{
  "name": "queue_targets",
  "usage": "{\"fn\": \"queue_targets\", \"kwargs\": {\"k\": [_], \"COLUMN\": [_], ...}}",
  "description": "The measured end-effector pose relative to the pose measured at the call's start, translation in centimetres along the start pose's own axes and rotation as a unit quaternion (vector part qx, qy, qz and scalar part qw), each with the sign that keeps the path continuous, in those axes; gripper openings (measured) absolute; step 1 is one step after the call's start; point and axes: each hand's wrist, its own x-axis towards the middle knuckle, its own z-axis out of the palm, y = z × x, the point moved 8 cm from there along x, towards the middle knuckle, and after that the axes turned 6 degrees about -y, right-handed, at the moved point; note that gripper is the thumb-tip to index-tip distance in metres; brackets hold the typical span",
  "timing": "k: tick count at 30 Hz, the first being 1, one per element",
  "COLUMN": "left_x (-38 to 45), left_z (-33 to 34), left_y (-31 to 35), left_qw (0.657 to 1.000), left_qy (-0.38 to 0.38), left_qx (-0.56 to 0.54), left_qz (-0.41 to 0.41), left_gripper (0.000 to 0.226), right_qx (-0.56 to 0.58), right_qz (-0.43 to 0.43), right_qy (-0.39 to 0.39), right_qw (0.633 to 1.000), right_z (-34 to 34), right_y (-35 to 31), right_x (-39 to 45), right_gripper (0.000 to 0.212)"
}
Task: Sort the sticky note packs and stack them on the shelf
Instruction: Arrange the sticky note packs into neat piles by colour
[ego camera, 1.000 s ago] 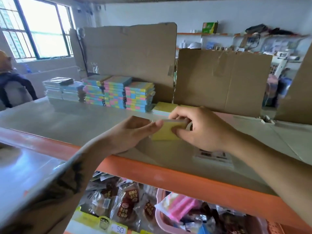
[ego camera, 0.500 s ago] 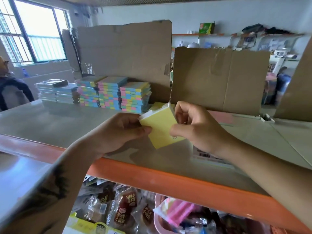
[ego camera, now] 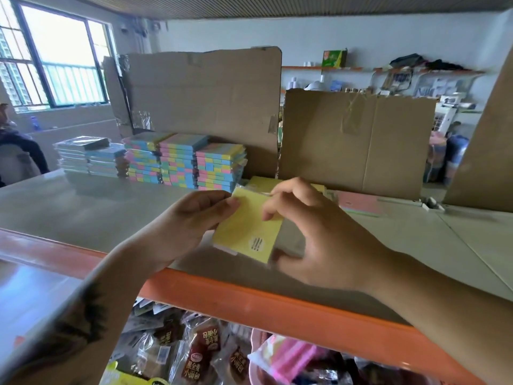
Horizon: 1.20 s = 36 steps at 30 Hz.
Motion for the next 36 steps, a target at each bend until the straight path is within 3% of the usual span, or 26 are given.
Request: {"fn": "queue_targets", "kwargs": {"k": [5, 9, 14, 17, 21, 23, 26, 31, 36], "left_x": [-0.4, -0.6, -0.5, -0.7, -1.0, -1.3, -1.7, -0.8, -0.6], "left_z": [0.3, 0.5, 0.8, 1.5, 1.3, 0.8, 0.6, 2.1, 2.4], "left_y": [1.0, 0.9, 0.6, 0.9, 0.9, 1.2, 1.7, -1.8, -2.3], "left_qw": [0.999, 0.997, 0.998, 0.996, 0.992, 0.974, 0.938, 0.844, 0.830], "left_qy": [-0.032, -0.065, -0.054, -0.074, -0.047, 0.007, 0.047, -0.094, -0.119], "left_qx": [0.024, 0.020, 0.024, 0.056, 0.120, 0.227, 0.343, 0.507, 0.516], "left_qz": [0.032, 0.035, 0.002, -0.010, 0.003, 0.028, 0.013, -0.146, -0.175], "left_gripper": [0.058, 0.032, 0.018, 0.021, 0.036, 0.034, 0.054, 0.071, 0.074], "right_qx": [-0.045, -0.063, -0.078, -0.089, -0.094, -0.089, -0.070, -0.066, -0.068], "right_qz": [0.030, 0.060, 0.051, 0.016, 0.011, 0.029, 0.065, 0.170, 0.240], "right_qy": [0.028, 0.048, 0.018, -0.023, -0.049, -0.057, -0.057, -0.060, -0.066], "right_qw": [0.998, 0.995, 0.995, 0.996, 0.994, 0.994, 0.994, 0.981, 0.966], "right_z": [0.1, 0.5, 0.6, 0.9, 0.9, 0.3, -1.7, -4.1, -3.1], "right_y": [0.3, 0.7, 0.6, 0.3, 0.9, 1.7, 3.8, 11.2, 18.1], "right_x": [0.0, -0.1, -0.4, -0.2, -0.2, -0.3, 0.2, 2.8, 4.1], "right_gripper": [0.039, 0.045, 0.052, 0.049, 0.053, 0.059, 0.062, 0.069, 0.067]}}
